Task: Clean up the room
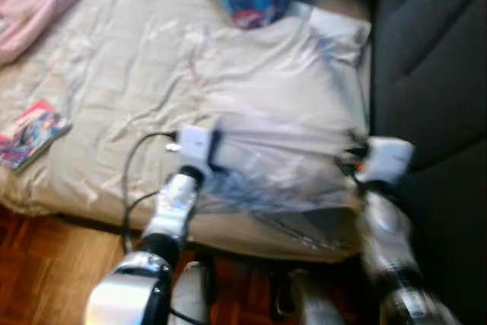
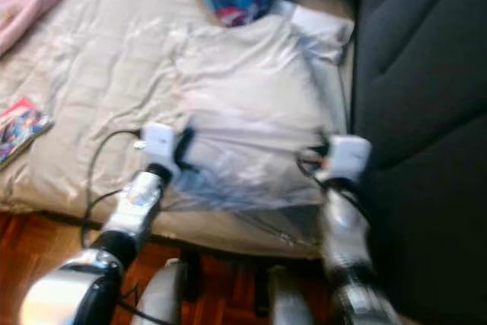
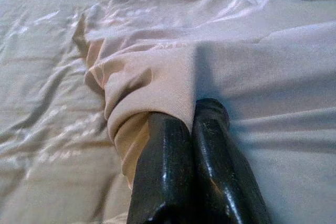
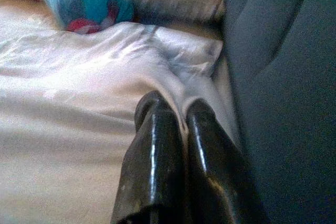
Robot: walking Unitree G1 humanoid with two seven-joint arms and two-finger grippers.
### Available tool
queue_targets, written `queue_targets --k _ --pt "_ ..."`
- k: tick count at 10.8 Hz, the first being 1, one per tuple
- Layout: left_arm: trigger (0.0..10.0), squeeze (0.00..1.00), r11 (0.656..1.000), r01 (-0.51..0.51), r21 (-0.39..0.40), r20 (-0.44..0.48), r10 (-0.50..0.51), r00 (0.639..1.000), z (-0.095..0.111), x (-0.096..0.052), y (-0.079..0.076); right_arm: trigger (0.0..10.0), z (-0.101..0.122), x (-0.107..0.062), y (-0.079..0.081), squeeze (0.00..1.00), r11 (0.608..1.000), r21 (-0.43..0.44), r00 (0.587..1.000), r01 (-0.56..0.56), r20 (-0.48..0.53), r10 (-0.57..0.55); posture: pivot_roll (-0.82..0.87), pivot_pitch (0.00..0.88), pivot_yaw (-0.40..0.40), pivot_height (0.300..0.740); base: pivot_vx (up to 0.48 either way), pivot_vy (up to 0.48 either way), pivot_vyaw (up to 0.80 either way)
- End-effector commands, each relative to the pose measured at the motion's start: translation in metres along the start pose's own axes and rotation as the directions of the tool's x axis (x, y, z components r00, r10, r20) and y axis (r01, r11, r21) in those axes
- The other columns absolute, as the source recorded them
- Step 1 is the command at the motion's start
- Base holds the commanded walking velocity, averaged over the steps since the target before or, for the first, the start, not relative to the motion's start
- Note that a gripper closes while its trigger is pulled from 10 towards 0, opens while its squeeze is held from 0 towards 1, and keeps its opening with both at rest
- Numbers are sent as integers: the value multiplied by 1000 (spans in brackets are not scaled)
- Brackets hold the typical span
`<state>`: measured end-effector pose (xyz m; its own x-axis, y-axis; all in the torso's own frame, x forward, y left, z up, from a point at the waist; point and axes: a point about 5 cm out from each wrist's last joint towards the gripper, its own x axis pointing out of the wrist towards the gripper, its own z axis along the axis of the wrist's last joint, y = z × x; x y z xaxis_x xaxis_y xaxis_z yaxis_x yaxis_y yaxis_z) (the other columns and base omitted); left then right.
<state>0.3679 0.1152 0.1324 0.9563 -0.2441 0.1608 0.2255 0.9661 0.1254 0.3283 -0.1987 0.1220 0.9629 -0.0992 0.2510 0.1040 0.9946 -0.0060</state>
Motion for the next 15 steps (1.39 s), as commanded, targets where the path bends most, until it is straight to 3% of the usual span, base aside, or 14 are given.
queue_targets --k 1,2,4,5,7,9,10,11,12,13,14,15 --pt "10000 0 995 -104 14 60 103 993 9 -2 25 0 28 -8 -50 0 976 -37 965 217 158 -208 -5 309 -6 714 0 0 0" --pt "10000 0 999 22 24 35 -23 999 5 -3 10 0 14 -55 -65 0 953 -103 957 285 90 -276 -14 322 -3 714 0 0 0" --pt "10000 0 981 194 16 -125 -190 974 -22 -14 0 0 -40 -116 -52 0 974 -48 945 221 -238 -226 -18 331 2 714 0 0 0" --pt "10000 0 971 235 44 -256 -216 942 -41 -25 6 0 -68 -145 -40 0 978 -8 877 209 -440 -191 -20 334 6 714 0 0 0" --pt "10000 0 959 278 58 -350 -242 905 -57 -39 10 0 -87 -156 -33 0 974 31 813 224 -557 -169 -7 335 12 714 0 0 0" --pt "10000 0 968 217 125 -434 -143 890 -68 -47 23 0 -105 -153 -15 0 981 89 752 172 -656 -72 -4 341 12 714 0 0 0" --pt "10000 0 974 150 172 -474 -52 879 -73 -50 33 3882 -111 -152 -6 0 986 119 728 117 -686 -4 -1 342 12 714 0 0 0" --pt "10000 0 991 34 126 -513 36 858 -79 -55 42 10000 -114 -144 -4 0 989 119 716 92 -698 17 6 344 10 714 0 0 0" --pt "10000 0 995 34 97 -535 24 845 -84 -59 39 10000 -113 -137 -6 59 989 124 725 87 -688 23 10 347 7 714 0 0 0" --pt "10000 451 1000 15 20 -548 -1 836 -89 -63 34 10000 -109 -125 -9 573 989 129 740 69 -671 37 9 349 2 714 0 0 0" --pt "10000 1000 1000 -1 10 -548 6 836 -90 -64 32 10000 -105 -118 -11 1000 989 138 760 55 -649 48 10 353 0 714 0 0 0" --pt "10000 1000 1000 -19 7 -530 20 848 -86 -61 32 10000 -98 -107 -16 1000 991 124 789 50 -613 37 10 358 -4 714 0 0 0"
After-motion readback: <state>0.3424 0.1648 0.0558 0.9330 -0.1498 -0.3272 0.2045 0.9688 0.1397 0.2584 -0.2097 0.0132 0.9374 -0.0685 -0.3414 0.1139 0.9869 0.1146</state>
